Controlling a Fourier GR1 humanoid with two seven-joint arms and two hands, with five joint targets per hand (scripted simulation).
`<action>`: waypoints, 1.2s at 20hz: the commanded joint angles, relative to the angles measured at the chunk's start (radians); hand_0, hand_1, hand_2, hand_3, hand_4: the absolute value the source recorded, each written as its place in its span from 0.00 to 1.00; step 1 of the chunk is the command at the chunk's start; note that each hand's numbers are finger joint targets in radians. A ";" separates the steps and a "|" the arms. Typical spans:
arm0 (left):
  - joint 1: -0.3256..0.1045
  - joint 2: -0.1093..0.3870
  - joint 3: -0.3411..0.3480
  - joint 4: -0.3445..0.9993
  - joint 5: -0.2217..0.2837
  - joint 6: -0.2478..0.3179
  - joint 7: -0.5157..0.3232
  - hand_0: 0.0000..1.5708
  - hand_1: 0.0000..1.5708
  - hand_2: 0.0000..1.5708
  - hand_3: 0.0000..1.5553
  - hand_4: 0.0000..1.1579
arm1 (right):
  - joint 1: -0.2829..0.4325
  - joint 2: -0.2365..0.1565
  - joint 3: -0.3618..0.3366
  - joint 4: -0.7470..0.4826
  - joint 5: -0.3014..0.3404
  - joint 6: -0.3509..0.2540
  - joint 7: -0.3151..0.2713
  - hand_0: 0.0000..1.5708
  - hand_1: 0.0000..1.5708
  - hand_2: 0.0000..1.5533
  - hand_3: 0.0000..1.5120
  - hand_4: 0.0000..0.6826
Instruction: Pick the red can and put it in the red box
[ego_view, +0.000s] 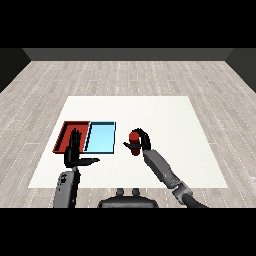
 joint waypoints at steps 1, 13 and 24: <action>0.044 -0.003 -0.025 -0.083 0.003 -0.010 0.047 0.00 0.00 0.00 0.00 0.00 | 0.028 0.003 0.005 -0.079 0.039 -0.051 0.004 0.93 0.93 0.94 0.94 0.97; -0.054 -0.056 -0.194 0.039 -0.073 0.046 0.074 0.00 0.00 0.00 0.00 0.00 | 0.087 0.002 0.036 -0.366 0.136 -0.111 0.127 0.92 0.92 0.93 0.94 0.95; -0.190 -0.057 -0.307 0.079 -0.014 0.143 0.183 0.00 0.00 0.00 0.00 0.00 | 0.163 -0.066 -0.101 -0.491 0.185 0.057 0.190 0.91 0.91 0.93 0.94 0.95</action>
